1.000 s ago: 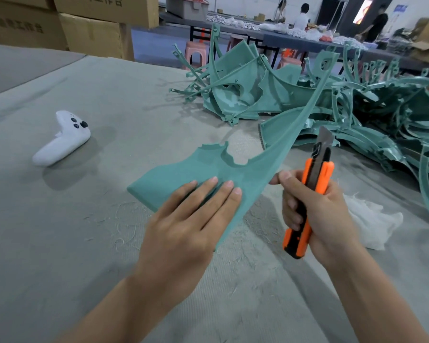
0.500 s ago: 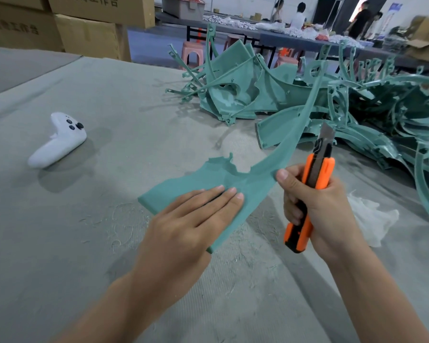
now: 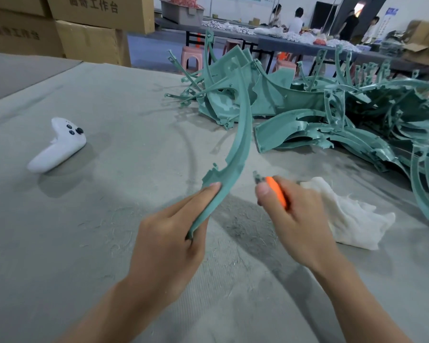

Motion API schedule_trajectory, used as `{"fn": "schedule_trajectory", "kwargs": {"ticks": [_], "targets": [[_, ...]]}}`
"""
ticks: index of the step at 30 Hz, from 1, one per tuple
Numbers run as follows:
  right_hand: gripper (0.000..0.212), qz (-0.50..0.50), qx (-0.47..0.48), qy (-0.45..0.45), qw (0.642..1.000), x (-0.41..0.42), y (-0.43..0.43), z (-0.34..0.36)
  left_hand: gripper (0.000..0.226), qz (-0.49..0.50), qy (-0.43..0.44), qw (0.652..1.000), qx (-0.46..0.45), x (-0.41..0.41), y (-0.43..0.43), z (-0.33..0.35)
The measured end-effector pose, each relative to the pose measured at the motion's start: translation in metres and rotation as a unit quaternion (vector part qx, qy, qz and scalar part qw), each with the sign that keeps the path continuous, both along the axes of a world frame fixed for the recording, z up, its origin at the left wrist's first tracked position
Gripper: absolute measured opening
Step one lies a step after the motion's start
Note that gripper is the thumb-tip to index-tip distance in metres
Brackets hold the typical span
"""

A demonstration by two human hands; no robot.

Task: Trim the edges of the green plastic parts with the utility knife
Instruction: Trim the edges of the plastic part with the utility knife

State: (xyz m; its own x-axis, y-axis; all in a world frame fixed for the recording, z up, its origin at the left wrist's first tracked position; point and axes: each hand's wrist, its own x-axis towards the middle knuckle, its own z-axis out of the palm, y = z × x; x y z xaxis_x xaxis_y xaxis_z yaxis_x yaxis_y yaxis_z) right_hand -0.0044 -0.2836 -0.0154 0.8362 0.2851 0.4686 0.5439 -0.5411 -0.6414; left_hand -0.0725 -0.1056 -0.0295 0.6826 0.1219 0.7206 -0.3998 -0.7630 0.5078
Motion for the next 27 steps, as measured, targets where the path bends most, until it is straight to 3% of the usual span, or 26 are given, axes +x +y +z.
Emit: {"fn": "schedule_trajectory", "kwargs": {"ticks": [12,17,24,27], "targets": [[0.059,-0.056,-0.114,-0.073,0.989,-0.003,0.004,-0.003,0.043,-0.018,0.039,0.999,0.019,-0.002,0.003,-0.001],[0.061,-0.112,-0.1,-0.077,0.986,0.006,-0.004,-0.003,0.045,-0.051,0.047,0.997,0.02,-0.005,0.001,-0.002],[0.056,-0.032,-0.086,-0.074,0.993,0.001,0.0,-0.003,0.042,-0.022,0.032,0.999,0.02,-0.005,0.001,0.0],[0.059,-0.048,-0.062,-0.049,0.996,0.002,0.0,-0.004,0.043,-0.032,0.025,0.999,0.029,-0.005,0.002,-0.001]]}}
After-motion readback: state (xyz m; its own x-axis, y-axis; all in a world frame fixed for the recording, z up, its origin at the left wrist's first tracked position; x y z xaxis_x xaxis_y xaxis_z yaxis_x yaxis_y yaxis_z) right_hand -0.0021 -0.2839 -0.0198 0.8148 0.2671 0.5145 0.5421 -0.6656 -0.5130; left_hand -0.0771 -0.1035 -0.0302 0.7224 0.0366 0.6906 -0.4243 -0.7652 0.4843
